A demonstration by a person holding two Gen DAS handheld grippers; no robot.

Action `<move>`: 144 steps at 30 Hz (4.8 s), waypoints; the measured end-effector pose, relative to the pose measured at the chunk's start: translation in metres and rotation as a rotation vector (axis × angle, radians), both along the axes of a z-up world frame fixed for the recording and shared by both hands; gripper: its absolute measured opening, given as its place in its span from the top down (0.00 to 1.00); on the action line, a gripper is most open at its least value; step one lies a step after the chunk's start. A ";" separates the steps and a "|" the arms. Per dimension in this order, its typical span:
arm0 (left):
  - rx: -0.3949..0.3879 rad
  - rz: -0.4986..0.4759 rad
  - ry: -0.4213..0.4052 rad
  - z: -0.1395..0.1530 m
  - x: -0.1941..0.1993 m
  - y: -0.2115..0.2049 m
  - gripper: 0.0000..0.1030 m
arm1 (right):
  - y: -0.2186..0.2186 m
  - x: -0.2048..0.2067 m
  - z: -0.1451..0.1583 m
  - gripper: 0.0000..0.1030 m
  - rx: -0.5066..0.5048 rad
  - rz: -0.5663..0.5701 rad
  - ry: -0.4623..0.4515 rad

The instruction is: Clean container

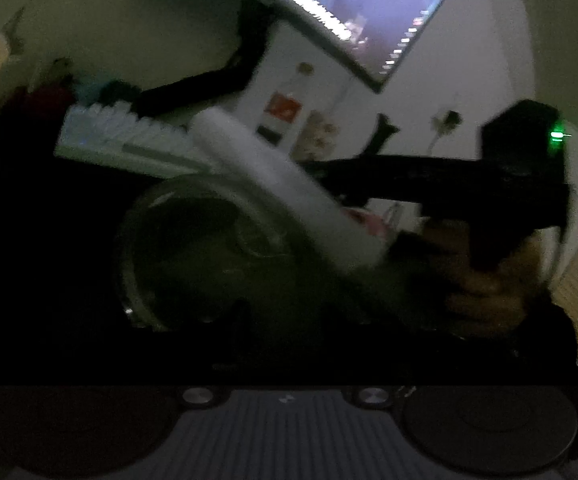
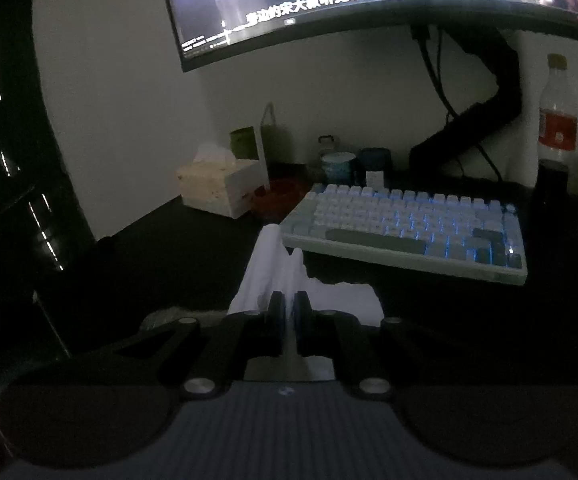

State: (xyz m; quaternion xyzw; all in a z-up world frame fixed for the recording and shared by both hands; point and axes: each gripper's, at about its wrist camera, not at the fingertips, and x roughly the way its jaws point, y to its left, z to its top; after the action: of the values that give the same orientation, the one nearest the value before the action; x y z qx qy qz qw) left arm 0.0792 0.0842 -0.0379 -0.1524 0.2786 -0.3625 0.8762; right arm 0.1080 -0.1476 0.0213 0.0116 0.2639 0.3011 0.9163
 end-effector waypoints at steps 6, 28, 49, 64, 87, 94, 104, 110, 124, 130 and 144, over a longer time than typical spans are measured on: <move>0.037 0.003 -0.024 0.005 -0.007 0.000 0.61 | -0.001 0.000 -0.002 0.93 0.002 -0.001 -0.018; 0.046 0.143 0.040 -0.010 0.014 0.018 0.45 | -0.004 0.011 -0.002 0.92 0.050 0.030 0.015; 0.070 0.151 0.057 -0.004 0.009 0.017 0.35 | 0.018 -0.003 0.002 0.89 0.051 0.067 0.006; 0.065 0.179 0.044 -0.006 0.011 0.013 0.22 | 0.001 0.002 -0.002 0.91 0.106 0.002 0.049; 0.021 0.179 0.008 -0.011 0.012 0.008 0.08 | 0.000 0.018 0.012 0.90 -0.016 -0.044 0.171; 0.011 0.181 -0.003 -0.013 0.013 0.007 0.08 | 0.014 0.023 0.022 0.86 -0.011 0.026 0.271; -0.044 0.198 0.011 -0.015 0.014 0.014 0.08 | 0.025 0.046 0.029 0.86 -0.130 -0.042 0.258; -0.023 0.206 0.005 -0.014 0.013 0.010 0.08 | 0.042 0.036 0.037 0.84 -0.113 0.064 0.294; -0.053 0.196 0.020 -0.016 0.014 0.013 0.08 | 0.027 0.054 0.046 0.84 -0.086 -0.028 0.280; -0.056 0.192 0.024 -0.016 0.013 0.012 0.08 | 0.024 0.040 0.060 0.72 -0.020 0.002 0.258; -0.058 0.175 0.024 -0.018 0.018 0.022 0.08 | 0.030 0.024 0.027 0.94 -0.069 0.013 0.204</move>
State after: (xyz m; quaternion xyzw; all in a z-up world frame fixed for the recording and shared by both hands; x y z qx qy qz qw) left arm 0.0969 0.1064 -0.0554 -0.2057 0.2642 -0.2906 0.8963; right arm 0.1324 -0.1176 0.0482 0.0089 0.3662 0.2948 0.8826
